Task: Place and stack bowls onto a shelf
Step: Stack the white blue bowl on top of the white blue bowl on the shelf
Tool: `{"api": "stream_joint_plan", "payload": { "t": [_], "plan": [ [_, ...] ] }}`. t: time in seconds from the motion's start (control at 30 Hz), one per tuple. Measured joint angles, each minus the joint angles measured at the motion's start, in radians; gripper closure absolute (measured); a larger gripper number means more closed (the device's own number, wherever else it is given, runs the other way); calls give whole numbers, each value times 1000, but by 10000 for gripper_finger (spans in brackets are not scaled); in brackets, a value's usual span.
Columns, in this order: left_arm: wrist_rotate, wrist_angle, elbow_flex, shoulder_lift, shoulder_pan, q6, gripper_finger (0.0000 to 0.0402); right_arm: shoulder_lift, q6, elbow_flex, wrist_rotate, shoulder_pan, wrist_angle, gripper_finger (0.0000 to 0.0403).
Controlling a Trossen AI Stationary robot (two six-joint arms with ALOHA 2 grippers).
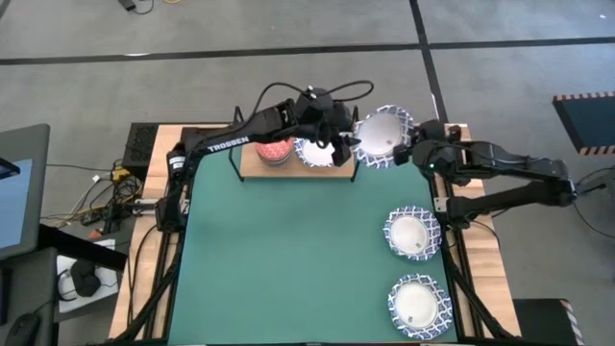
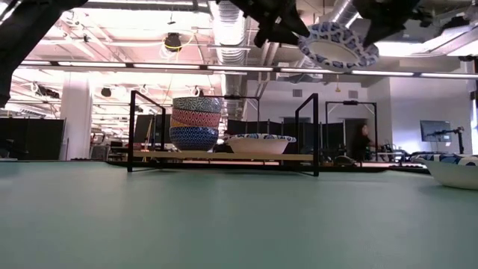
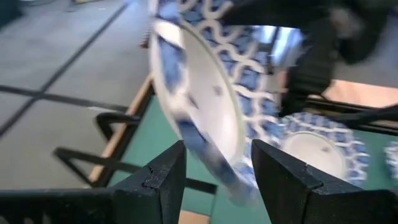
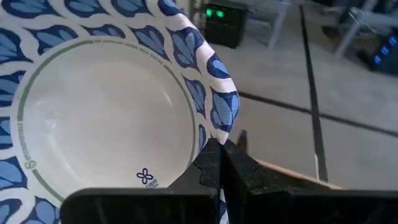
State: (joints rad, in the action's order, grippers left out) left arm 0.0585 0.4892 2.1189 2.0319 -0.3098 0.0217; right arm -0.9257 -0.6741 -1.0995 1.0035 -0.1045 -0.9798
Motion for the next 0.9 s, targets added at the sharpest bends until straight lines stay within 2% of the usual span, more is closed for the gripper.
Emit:
{"api": "stream_joint_plan", "payload": {
  "t": [0.13,0.23,0.33,0.47,0.53,0.73,0.9],
  "plan": [
    [-126,4,0,0,17,17,237,-46,50,-12,1,41,57,380],
    [-169,18,0,-3,24,19,257,-71,51,-13,28,63,63,379],
    [-179,38,0,-7,27,26,300,-92,46,-13,30,76,63,379],
    [-191,76,0,-16,23,59,379,-109,22,-13,22,79,79,368],
    [-193,88,0,-21,14,67,392,-111,17,-13,8,79,90,352],
    [-169,150,0,-46,-44,86,397,-103,-10,-13,-53,78,154,289],
    [-145,209,0,-55,-137,189,400,-91,-15,-13,-71,77,192,224]
  ]
}}
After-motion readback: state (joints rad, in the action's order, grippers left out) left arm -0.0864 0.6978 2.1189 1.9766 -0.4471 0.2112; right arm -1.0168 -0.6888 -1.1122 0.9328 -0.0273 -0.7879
